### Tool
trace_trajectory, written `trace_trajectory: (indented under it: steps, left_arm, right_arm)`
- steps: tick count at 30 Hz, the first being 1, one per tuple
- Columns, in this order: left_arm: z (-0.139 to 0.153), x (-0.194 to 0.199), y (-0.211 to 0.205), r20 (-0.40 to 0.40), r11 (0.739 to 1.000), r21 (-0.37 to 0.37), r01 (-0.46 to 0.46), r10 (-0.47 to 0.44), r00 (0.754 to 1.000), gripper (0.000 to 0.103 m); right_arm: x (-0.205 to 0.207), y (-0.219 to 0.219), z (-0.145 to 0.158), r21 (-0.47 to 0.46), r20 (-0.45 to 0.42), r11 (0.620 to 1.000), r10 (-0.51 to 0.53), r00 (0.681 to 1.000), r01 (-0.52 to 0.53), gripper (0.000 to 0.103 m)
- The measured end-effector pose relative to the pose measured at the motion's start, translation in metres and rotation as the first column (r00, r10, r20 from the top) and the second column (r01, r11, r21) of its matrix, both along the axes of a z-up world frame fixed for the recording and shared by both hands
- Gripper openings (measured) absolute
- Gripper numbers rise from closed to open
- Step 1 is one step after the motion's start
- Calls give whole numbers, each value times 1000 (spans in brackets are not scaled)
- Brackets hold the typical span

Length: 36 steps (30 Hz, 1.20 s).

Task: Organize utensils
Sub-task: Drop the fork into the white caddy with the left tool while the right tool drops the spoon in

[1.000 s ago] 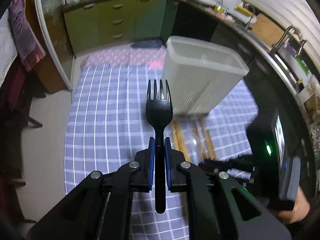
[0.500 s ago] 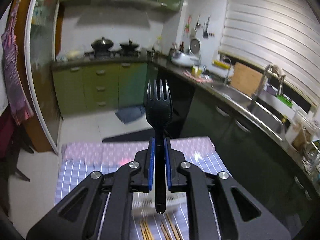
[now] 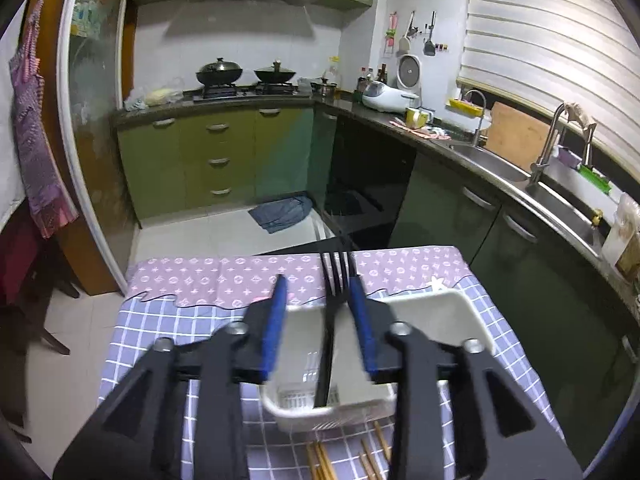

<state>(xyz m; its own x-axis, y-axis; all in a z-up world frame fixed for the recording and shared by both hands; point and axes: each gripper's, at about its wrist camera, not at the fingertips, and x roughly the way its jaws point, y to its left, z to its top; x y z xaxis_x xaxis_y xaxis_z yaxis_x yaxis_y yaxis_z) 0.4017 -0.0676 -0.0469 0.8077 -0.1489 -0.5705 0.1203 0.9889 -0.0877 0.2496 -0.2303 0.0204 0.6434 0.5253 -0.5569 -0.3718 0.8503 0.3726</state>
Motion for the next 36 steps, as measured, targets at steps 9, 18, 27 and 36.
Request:
trace_trajectory:
  steps: [9, 18, 27, 36]
  left_arm:
    - [43, -62, 17, 72, 999, 43, -22, 18, 997, 47]
    - [30, -103, 29, -30, 996, 88, 28, -25, 999, 49]
    - [-9, -105, 35, -218, 996, 61, 58, -43, 975, 50]
    - [-32, -118, 26, -328, 989, 113, 96, -54, 943, 50]
  right_arm:
    - [87, 21, 57, 40, 248, 984, -178, 952, 174, 10]
    - [159, 57, 4, -88, 292, 969, -195, 936, 229, 10]
    - [117, 63, -38, -190, 262, 958, -161, 952, 215, 11]
    - [95, 64, -70, -262, 183, 945, -152, 971, 197, 24]
